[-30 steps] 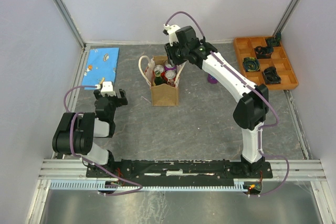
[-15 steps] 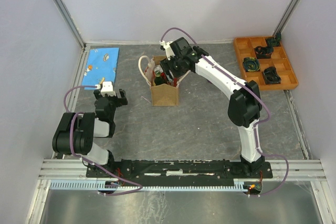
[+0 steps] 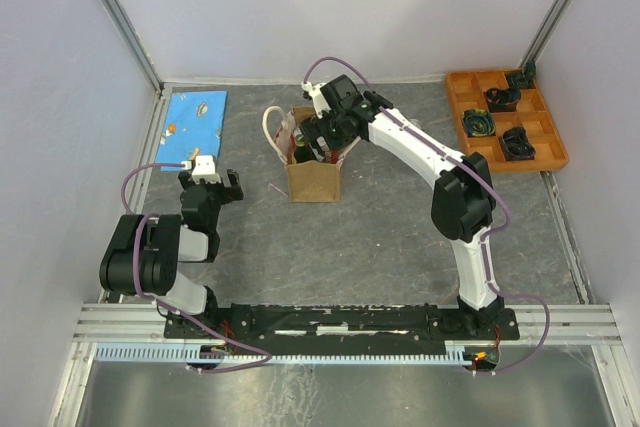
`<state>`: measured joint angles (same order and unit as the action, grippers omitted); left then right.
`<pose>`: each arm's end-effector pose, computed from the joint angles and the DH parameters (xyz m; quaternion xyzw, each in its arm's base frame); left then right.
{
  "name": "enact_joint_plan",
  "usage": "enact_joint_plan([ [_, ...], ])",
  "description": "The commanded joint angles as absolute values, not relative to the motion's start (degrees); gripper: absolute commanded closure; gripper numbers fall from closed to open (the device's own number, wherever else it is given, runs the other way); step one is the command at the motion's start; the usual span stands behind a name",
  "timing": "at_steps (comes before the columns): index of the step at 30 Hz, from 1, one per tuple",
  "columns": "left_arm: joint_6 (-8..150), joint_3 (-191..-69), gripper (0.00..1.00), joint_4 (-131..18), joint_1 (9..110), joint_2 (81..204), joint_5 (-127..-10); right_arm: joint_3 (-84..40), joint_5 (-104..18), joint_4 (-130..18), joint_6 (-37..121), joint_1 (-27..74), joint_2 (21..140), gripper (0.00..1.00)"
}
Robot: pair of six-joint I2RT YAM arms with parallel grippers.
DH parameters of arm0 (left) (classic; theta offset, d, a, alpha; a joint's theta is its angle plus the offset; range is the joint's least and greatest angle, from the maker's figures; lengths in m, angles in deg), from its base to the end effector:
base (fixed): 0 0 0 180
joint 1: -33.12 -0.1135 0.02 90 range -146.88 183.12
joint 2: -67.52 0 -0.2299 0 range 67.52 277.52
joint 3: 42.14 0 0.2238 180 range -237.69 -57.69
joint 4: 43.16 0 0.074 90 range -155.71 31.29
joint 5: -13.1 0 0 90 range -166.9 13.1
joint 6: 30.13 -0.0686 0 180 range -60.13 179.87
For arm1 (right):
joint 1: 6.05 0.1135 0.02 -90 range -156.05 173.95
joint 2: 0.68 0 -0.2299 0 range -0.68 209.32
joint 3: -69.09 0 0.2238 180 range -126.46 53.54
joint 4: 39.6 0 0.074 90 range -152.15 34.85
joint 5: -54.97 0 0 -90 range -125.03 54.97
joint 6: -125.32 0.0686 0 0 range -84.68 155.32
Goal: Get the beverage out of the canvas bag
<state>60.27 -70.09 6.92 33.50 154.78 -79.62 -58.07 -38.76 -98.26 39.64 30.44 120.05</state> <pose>0.2639 0.0015 0.1278 -0.0155 0.7615 0.0137 0.6478 0.3568 0.2695 0.2236 -0.2721 0.9057 0.1416 0.2925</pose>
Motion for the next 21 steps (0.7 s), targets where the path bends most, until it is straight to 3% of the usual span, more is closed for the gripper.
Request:
enact_joint_plan([
  [1, 60.7, -71.3, 0.01, 8.5, 33.5, 154.6, -79.8, -57.9, -36.5, -96.9, 39.0, 30.7, 122.0, 0.01],
  [16, 60.7, -71.3, 0.01, 8.6, 33.5, 154.6, -79.7, -60.5, -32.0, -94.0, 38.6, 30.6, 126.7, 0.03],
  [21, 60.7, -71.3, 0.01, 8.6, 33.5, 154.6, -79.8, -61.5, -32.0, -93.5, 38.5, 30.6, 128.1, 0.09],
])
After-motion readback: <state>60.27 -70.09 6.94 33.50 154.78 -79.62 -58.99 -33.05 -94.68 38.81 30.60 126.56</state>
